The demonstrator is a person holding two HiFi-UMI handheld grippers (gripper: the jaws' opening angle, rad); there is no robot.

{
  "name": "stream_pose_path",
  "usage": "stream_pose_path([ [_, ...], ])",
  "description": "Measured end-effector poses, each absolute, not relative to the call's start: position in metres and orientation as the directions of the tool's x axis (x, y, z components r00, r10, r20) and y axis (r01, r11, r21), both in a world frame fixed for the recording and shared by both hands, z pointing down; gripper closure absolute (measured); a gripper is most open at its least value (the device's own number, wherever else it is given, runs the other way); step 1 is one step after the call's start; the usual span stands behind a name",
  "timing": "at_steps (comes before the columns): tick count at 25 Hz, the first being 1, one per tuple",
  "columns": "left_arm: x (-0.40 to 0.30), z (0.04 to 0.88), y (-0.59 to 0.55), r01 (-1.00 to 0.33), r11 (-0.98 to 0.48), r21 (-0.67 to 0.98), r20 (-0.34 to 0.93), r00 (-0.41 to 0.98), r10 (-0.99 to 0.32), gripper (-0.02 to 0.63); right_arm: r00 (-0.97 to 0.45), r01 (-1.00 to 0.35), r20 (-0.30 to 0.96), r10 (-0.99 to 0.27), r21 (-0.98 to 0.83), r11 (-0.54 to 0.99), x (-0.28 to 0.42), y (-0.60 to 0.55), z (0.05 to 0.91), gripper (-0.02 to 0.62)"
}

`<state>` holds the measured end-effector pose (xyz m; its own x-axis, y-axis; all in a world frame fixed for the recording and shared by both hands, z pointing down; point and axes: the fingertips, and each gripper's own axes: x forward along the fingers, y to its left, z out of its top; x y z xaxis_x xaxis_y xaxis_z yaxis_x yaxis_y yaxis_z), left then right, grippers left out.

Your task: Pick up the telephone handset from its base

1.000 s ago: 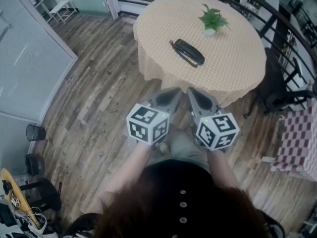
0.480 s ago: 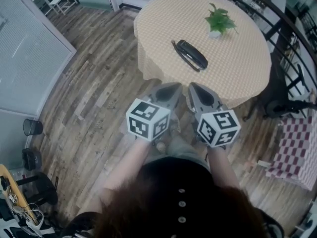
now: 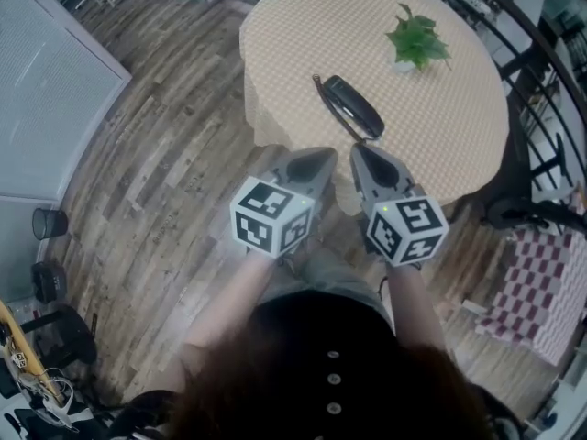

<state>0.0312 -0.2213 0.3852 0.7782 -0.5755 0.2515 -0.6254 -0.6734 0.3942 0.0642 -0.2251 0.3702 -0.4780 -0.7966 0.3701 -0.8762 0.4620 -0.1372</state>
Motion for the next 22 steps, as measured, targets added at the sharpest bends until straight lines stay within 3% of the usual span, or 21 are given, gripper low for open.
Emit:
stream_pose_path([
  [22,0.056,0.445,-0.304,-0.648,-0.544,0.533,0.325,0.751,-0.575,0.600,-0.477,-0.841,0.567,-0.672,-0.072,0.536,0.095,-0.320,0.425,0.583],
])
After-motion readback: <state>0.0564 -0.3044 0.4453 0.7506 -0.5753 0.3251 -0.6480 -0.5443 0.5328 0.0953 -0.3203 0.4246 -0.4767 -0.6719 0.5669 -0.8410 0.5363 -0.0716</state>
